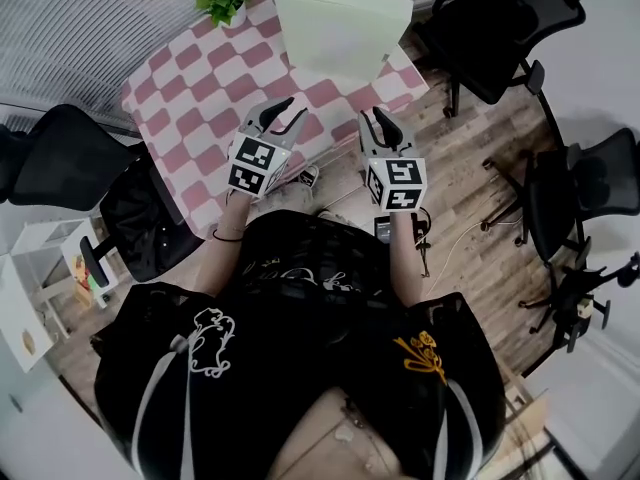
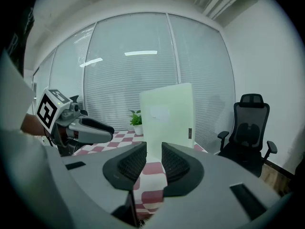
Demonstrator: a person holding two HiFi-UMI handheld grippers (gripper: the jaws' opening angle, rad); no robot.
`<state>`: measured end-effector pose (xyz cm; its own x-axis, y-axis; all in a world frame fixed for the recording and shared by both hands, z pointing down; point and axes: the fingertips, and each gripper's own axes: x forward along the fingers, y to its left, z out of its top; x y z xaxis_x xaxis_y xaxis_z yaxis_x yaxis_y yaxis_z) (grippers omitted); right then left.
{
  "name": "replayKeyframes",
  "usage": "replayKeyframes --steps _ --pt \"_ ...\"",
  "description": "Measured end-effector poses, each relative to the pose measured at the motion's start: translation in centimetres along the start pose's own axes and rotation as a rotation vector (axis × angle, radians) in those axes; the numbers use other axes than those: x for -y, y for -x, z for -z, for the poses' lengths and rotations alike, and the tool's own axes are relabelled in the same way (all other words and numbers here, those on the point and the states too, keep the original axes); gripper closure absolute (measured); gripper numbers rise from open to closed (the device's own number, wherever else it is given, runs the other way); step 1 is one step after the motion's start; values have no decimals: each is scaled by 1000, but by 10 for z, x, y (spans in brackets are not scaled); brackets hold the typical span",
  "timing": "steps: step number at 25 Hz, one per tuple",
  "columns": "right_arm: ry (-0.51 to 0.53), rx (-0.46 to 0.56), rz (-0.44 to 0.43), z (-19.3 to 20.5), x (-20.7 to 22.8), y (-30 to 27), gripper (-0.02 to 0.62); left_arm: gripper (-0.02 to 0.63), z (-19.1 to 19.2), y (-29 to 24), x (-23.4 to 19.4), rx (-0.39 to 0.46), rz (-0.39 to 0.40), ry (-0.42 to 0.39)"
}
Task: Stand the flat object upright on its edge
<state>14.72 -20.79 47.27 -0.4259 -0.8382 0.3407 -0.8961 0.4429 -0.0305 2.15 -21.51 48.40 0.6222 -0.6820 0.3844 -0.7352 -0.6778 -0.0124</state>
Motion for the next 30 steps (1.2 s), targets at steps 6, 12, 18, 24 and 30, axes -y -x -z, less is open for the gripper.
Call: replayKeyframes --steps 6,12,18,24,30 --pt "8 8 -47 10 -22 39 513 492 11 24 42 -6 2 22" --pt "-29 12 -73 31 -38 71 528 508 16 51 76 -5 10 47" --pt "-56 5 -90 46 -53 87 535 517 13 67 87 1 9 63" --pt "-65 13 -87 47 -56 92 540 517 4 70 99 6 37 20" --pt "-72 16 -78 45 -64 84 543 517 8 83 97 -15 55 -17"
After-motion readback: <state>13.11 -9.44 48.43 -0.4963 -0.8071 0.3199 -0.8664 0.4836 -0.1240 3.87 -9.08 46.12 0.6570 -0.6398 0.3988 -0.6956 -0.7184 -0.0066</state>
